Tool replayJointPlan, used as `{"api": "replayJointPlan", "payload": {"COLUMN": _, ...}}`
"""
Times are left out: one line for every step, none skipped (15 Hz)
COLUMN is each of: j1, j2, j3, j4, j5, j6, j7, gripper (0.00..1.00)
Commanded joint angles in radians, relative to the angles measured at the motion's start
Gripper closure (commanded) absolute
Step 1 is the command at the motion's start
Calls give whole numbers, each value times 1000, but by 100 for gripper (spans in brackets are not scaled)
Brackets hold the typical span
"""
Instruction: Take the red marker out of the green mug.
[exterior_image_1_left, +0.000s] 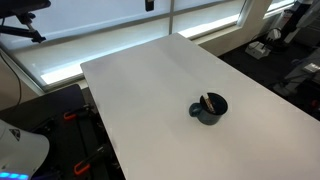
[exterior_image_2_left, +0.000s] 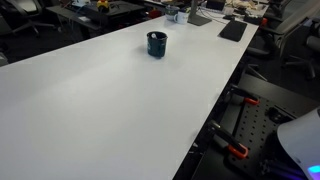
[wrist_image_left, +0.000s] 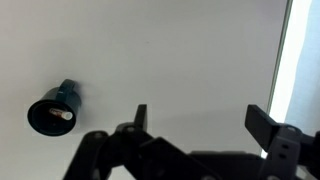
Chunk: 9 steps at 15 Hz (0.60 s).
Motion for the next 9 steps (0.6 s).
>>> {"api": "replayJointPlan", "payload": {"j1": -8, "j2": -10, "j3": 7, "j4": -1, "j5": 2, "j6": -4, "j7": -2, "gripper": 0}}
{"api": "replayJointPlan", "payload": {"j1": -8, "j2": -20, "j3": 7, "j4": -4, "j5": 2, "j6": -4, "j7": -2, "gripper": 0}}
{"api": "replayJointPlan", "payload": {"j1": -9, "j2": -14, "j3": 7, "j4": -9, "j5": 7, "j6": 8, "j7": 9, "gripper": 0}}
{"api": "replayJointPlan", "payload": {"j1": -14, "j2": 10, "j3": 8, "j4": 7, "j5": 1, "j6": 3, "j7": 24, "gripper": 0}}
{"api": "replayJointPlan", "payload": {"j1": -21, "j2": 43, "j3": 6, "j4": 20, "j5": 2, "j6": 21, "j7": 40, "gripper": 0}}
{"api": "replayJointPlan", "payload": {"j1": -26, "j2": 73, "j3": 1, "j4": 33, "j5": 8, "j6": 25, "j7": 49, "gripper": 0}}
{"api": "replayJointPlan", "payload": {"j1": -33, "j2": 105, "j3": -4, "j4": 48, "j5": 12, "j6": 30, "j7": 58, "gripper": 0}}
{"api": "replayJointPlan", "payload": {"j1": -40, "j2": 130, "j3": -8, "j4": 59, "j5": 13, "j6": 36, "j7": 67, "gripper": 0}}
{"api": "replayJointPlan", "payload": {"j1": -46, "j2": 159, "j3": -12, "j4": 74, "j5": 17, "j6": 45, "j7": 70, "gripper": 0}}
